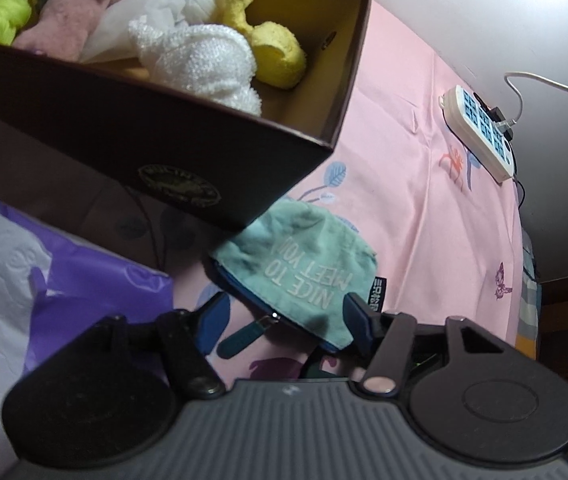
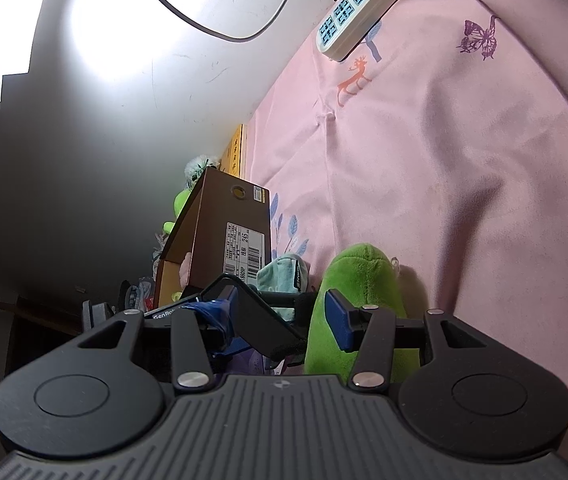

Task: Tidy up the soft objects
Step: 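Close the left gripper on the teal cap's brim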

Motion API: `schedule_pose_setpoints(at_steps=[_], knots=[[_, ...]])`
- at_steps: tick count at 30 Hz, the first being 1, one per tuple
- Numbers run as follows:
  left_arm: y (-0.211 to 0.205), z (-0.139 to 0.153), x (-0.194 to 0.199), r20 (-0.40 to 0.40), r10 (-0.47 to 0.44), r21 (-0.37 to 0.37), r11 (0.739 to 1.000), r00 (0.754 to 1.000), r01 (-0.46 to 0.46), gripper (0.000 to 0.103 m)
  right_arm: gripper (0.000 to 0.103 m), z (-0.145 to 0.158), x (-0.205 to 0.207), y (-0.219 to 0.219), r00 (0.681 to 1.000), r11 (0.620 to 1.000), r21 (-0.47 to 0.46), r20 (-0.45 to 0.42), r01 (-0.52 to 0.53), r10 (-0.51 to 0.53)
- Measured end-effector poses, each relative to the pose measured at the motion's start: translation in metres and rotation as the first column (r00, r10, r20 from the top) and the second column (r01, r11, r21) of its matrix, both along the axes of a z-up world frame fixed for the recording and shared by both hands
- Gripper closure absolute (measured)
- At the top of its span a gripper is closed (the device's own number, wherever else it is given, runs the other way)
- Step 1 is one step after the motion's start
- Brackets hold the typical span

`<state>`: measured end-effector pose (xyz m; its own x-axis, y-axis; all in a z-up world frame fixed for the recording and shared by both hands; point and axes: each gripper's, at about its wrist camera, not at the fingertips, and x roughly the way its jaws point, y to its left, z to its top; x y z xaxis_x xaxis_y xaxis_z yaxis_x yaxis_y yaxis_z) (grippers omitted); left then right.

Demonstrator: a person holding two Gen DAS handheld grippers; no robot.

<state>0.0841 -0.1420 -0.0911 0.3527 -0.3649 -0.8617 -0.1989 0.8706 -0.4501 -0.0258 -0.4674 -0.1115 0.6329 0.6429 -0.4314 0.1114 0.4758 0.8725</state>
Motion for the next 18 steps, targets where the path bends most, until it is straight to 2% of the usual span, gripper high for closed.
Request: schedule_pose_setpoints(at_steps=[5, 9, 11, 14, 15, 16, 17, 18], knots=[[0.004, -0.003, -0.001, -0.068, 0.061, -0.121, 0.990, 0.996, -0.069, 0.042, 0.070, 0.000, -0.002, 0.001, 1.000, 1.000, -0.001, 0.000, 0.002, -0.002], [0.007, -0.007, -0.001, -0.069, 0.133, -0.111, 0.984, 0.989, -0.141, 0.042, 0.070, -0.002, -0.003, 0.001, 1.000, 1.000, 0.004, -0.006, 0.008, -0.008], [0.003, -0.007, 0.001, -0.053, 0.139, -0.109, 0.984, 0.989, -0.144, 0.042, 0.070, -0.003, -0.003, 0.002, 1.000, 1.000, 0.005, -0.010, 0.008, -0.008], [-0.003, -0.009, 0.005, -0.054, 0.143, -0.149, 0.978, 0.988, -0.149, 0.042, 0.070, -0.002, -0.004, 0.003, 1.000, 1.000, 0.002, -0.008, 0.007, -0.007], [-0.005, -0.011, 0.006, -0.061, 0.149, -0.159, 0.975, 0.987, -0.157, 0.044, 0.070, -0.002, -0.004, 0.003, 1.000, 1.000, 0.001, -0.007, 0.008, -0.008], [-0.007, -0.014, 0.008, -0.065, 0.150, -0.165, 0.973, 0.987, -0.159, 0.061, 0.070, -0.002, -0.005, 0.002, 1.000, 1.000, 0.000, -0.006, 0.010, -0.010], [-0.008, -0.018, 0.010, -0.076, 0.148, -0.161, 0.974, 0.986, -0.158, 0.072, 0.070, -0.002, -0.006, 0.002, 1.000, 1.000, -0.001, -0.005, 0.013, -0.013], [-0.007, -0.022, 0.010, -0.088, 0.156, -0.163, 0.972, 0.984, -0.169, 0.076, 0.070, -0.002, -0.007, 0.001, 1.000, 1.000, -0.001, -0.005, 0.017, -0.017]])
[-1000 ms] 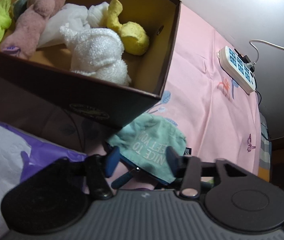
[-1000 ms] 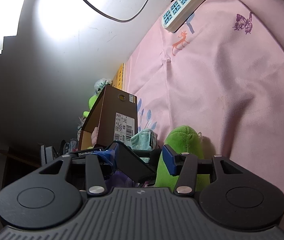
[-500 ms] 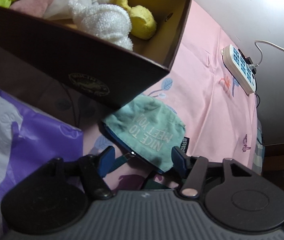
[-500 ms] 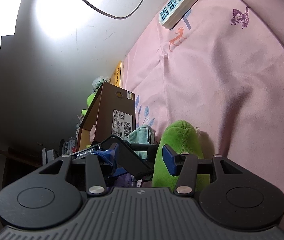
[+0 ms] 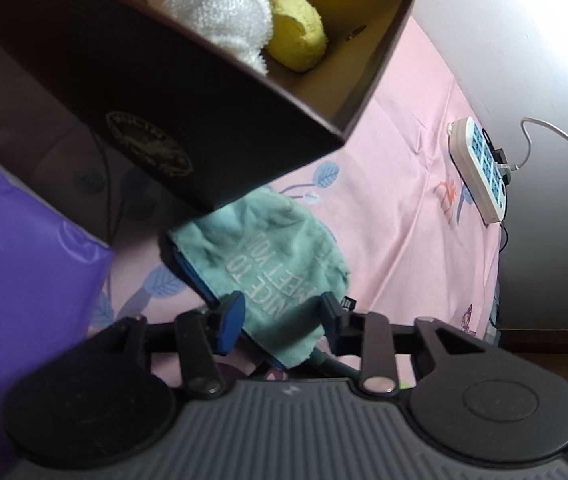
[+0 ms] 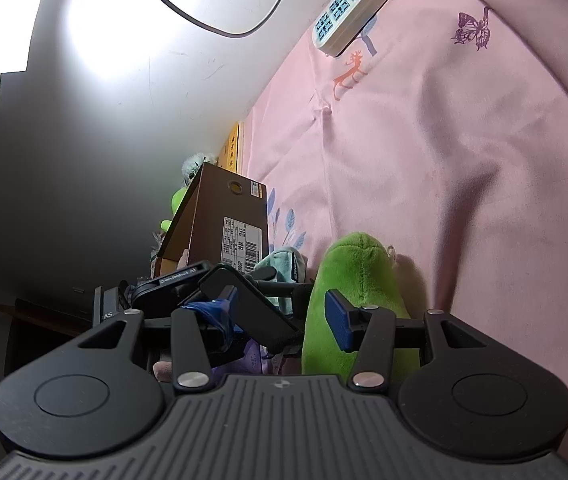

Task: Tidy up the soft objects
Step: 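Close the left gripper on the teal cap's brim, then lift the teal cap with the left gripper and lower it into the box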

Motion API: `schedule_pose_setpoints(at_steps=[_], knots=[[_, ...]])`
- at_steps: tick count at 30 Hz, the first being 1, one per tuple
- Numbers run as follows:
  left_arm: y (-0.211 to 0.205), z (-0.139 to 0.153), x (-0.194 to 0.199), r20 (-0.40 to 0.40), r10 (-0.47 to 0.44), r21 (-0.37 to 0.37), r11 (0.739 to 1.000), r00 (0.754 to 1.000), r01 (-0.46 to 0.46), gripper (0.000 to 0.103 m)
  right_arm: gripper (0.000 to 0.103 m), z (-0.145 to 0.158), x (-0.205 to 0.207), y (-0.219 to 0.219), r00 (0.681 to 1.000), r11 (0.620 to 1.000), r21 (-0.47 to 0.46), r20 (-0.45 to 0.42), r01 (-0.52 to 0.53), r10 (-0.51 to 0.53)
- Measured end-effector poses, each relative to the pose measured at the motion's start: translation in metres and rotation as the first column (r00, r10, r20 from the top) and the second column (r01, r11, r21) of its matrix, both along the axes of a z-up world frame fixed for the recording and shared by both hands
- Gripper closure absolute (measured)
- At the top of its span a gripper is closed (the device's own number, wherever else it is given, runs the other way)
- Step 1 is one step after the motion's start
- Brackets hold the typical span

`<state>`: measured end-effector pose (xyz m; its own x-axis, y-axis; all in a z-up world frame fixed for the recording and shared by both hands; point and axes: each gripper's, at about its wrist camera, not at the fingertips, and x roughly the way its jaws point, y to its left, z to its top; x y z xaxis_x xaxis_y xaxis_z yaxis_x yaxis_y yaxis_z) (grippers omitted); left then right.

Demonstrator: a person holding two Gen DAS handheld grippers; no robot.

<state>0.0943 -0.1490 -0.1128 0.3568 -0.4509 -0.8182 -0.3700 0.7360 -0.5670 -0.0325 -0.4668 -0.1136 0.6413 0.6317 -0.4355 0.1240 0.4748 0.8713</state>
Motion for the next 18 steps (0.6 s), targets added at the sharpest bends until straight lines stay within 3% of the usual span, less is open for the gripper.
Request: schedule_pose_setpoints(at_steps=[2, 4, 11, 14, 15, 17, 18], knots=[[0.003, -0.005, 0.002, 0.001, 0.008, -0.019, 1.000, 1.000, -0.008, 0.094, 0.070, 0.000, -0.002, -0.002, 1.000, 1.000, -0.002, -0.003, 0.008, -0.008], [0.006, -0.009, 0.003, -0.001, 0.007, -0.041, 0.999, 1.000, -0.007, 0.102, 0.070, -0.001, -0.003, -0.003, 1.000, 1.000, 0.001, -0.005, 0.018, -0.018], [0.013, 0.010, -0.002, 0.044, -0.021, -0.031, 0.999, 0.999, 0.022, 0.103, 0.070, 0.001, -0.006, -0.002, 1.000, 1.000, 0.001, 0.001, 0.022, -0.022], [0.019, 0.010, -0.005, 0.017, -0.048, -0.073, 0.996, 0.999, 0.049, 0.101, 0.070, 0.000, -0.005, -0.002, 1.000, 1.000, 0.006, 0.000, 0.018, -0.018], [0.022, 0.010, -0.009, 0.012, -0.049, -0.079, 0.996, 0.999, 0.050, 0.099, 0.070, 0.000, -0.005, -0.002, 1.000, 1.000, 0.007, -0.001, 0.017, -0.017], [0.029, 0.012, -0.019, 0.008, -0.035, -0.044, 0.998, 0.999, 0.035, 0.054, 0.070, -0.001, -0.004, -0.002, 1.000, 1.000, 0.010, -0.004, 0.013, -0.013], [0.029, 0.013, -0.022, 0.020, -0.036, -0.046, 0.998, 0.999, 0.037, 0.047, 0.070, -0.001, -0.003, -0.002, 1.000, 1.000, 0.012, -0.005, 0.012, -0.012]])
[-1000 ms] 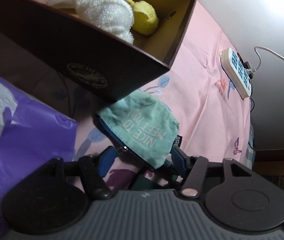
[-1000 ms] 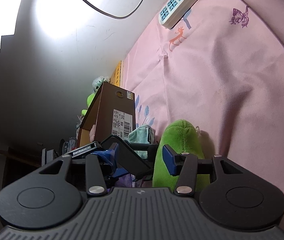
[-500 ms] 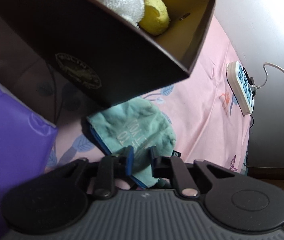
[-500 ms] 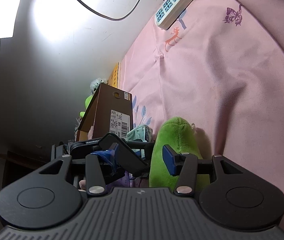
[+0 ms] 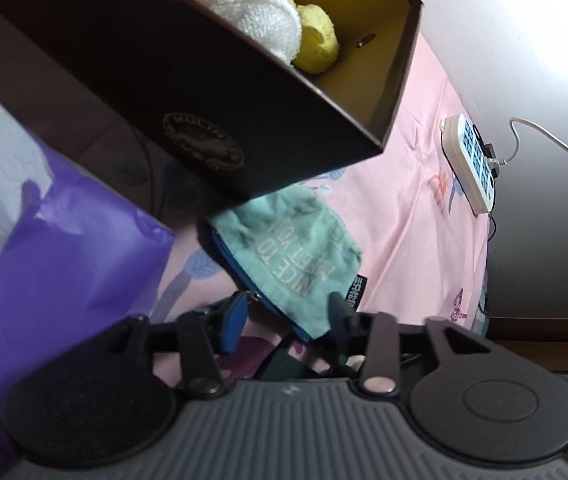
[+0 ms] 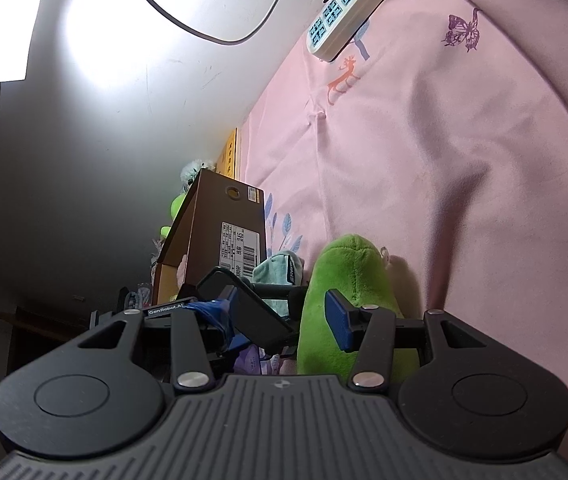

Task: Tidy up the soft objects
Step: 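Lift the teal cap with the left gripper and lower it into the box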

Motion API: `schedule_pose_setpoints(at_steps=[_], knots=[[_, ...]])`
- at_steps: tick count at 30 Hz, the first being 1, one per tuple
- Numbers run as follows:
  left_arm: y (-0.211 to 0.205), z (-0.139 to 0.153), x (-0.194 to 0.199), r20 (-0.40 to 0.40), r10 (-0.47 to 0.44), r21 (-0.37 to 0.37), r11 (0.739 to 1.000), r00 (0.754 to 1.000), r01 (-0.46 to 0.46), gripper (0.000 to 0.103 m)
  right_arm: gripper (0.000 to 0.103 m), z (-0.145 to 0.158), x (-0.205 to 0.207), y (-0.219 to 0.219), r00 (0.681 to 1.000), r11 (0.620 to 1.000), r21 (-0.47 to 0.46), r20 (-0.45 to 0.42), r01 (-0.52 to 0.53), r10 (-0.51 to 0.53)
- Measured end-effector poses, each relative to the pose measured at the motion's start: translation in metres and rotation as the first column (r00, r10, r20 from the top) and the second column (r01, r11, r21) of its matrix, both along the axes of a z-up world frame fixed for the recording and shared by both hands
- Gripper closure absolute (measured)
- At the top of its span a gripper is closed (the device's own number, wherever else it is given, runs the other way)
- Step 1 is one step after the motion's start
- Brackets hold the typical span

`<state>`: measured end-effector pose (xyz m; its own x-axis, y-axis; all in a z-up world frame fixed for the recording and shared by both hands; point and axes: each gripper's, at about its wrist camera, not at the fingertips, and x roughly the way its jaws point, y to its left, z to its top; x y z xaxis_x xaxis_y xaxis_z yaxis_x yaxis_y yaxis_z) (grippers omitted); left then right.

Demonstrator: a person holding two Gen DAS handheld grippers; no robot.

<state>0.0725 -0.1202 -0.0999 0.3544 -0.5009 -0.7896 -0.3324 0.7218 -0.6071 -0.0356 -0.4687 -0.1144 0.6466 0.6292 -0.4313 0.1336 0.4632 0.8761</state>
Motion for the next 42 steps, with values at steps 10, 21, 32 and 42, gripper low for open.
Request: schedule_pose_setpoints(at_steps=[10, 21, 32, 42], knots=[[-0.011, -0.020, 0.008, -0.061, 0.069, -0.104, 0.992, 0.996, -0.075, 0.041, 0.070, -0.001, 0.004, 0.006, 1.000, 1.000, -0.009, -0.005, -0.018, 0.018], [-0.010, -0.031, 0.013, -0.067, 0.121, -0.133, 0.983, 0.990, -0.129, 0.090, 0.070, -0.002, -0.004, 0.002, 1.000, 1.000, -0.014, -0.008, 0.006, -0.006], [0.002, 0.026, -0.001, 0.145, 0.063, -0.064, 0.996, 0.987, -0.054, 0.099, 0.070, 0.005, -0.007, 0.007, 1.000, 1.000, -0.024, 0.013, 0.010, -0.009], [0.021, 0.079, -0.027, 0.302, -0.046, -0.003, 0.999, 0.952, 0.049, 0.099, 0.070, 0.016, -0.010, 0.016, 0.999, 0.999, -0.033, 0.028, 0.024, -0.023]])
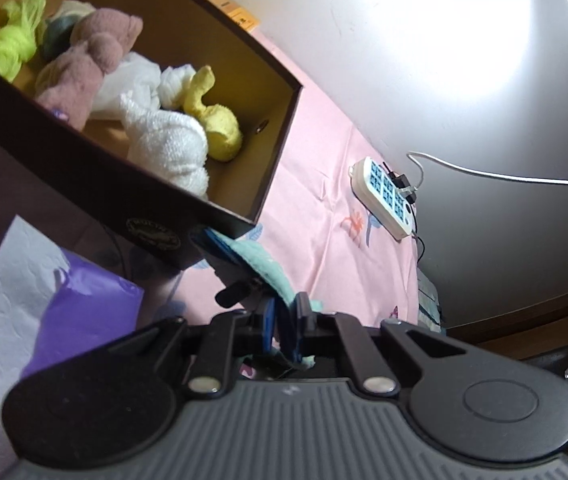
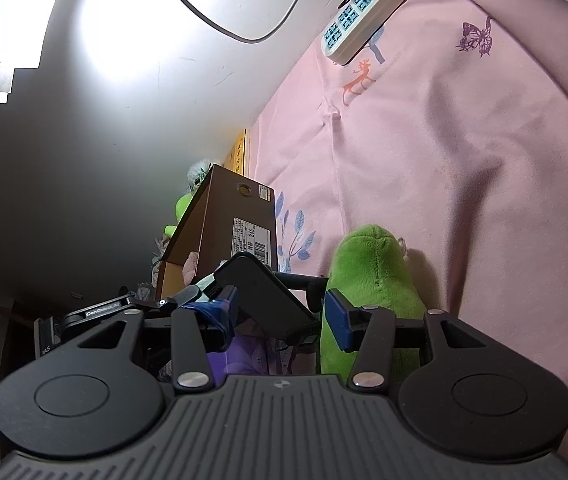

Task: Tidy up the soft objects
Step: 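Lift the teal cap with the left gripper and lower it into the box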

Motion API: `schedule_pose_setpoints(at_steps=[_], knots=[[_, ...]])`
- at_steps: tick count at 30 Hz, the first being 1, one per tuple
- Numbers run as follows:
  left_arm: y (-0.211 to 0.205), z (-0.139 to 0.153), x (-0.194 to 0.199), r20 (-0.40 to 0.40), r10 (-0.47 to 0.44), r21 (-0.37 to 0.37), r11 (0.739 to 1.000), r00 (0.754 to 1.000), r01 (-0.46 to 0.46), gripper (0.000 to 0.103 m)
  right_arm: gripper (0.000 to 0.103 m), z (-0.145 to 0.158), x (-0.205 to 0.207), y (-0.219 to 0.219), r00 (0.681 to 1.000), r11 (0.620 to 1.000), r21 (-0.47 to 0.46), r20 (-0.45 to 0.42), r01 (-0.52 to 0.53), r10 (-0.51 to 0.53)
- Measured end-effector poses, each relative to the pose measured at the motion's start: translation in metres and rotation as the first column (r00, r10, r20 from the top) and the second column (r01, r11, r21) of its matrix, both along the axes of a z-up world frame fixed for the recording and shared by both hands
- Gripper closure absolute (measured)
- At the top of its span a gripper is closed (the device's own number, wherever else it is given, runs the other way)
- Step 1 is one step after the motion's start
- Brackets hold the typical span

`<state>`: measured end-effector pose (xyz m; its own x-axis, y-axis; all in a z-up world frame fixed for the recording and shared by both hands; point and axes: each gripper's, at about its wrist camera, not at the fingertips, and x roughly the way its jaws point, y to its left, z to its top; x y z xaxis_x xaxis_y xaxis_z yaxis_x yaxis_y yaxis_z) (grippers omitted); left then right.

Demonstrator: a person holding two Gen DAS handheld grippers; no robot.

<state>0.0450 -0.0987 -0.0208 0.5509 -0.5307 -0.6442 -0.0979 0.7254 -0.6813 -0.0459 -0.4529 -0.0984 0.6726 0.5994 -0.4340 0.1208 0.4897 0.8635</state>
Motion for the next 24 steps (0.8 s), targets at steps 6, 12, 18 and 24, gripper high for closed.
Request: schedule_pose_setpoints(at_steps=[6, 12, 18, 24], knots=[[0.033, 0.040, -0.011, 0.129, -0.015, 0.060, 0.998, 0.991, 0.007, 0.099, 0.070, 0.007, -0.006, 0.009, 0.999, 0.999, -0.017, -0.003, 0.045, -0.045], [0.081, 0.072, -0.004, 0.244, 0.006, 0.127, 0.991, 0.970, -0.038, 0.101, 0.070, 0.017, -0.014, 0.027, 0.996, 0.996, -0.032, 0.011, 0.084, -0.083], [0.117, 0.072, 0.029, 0.294, 0.025, 0.195, 0.977, 0.955, -0.086, 0.102, 0.070, 0.024, -0.021, 0.049, 0.993, 0.993, -0.037, 0.024, 0.114, -0.113], [0.140, 0.034, 0.023, 0.233, -0.171, 0.199, 0.972, 0.957, 0.125, 0.103, 0.070, 0.035, -0.032, 0.065, 0.990, 0.986, -0.092, 0.055, 0.138, -0.133]])
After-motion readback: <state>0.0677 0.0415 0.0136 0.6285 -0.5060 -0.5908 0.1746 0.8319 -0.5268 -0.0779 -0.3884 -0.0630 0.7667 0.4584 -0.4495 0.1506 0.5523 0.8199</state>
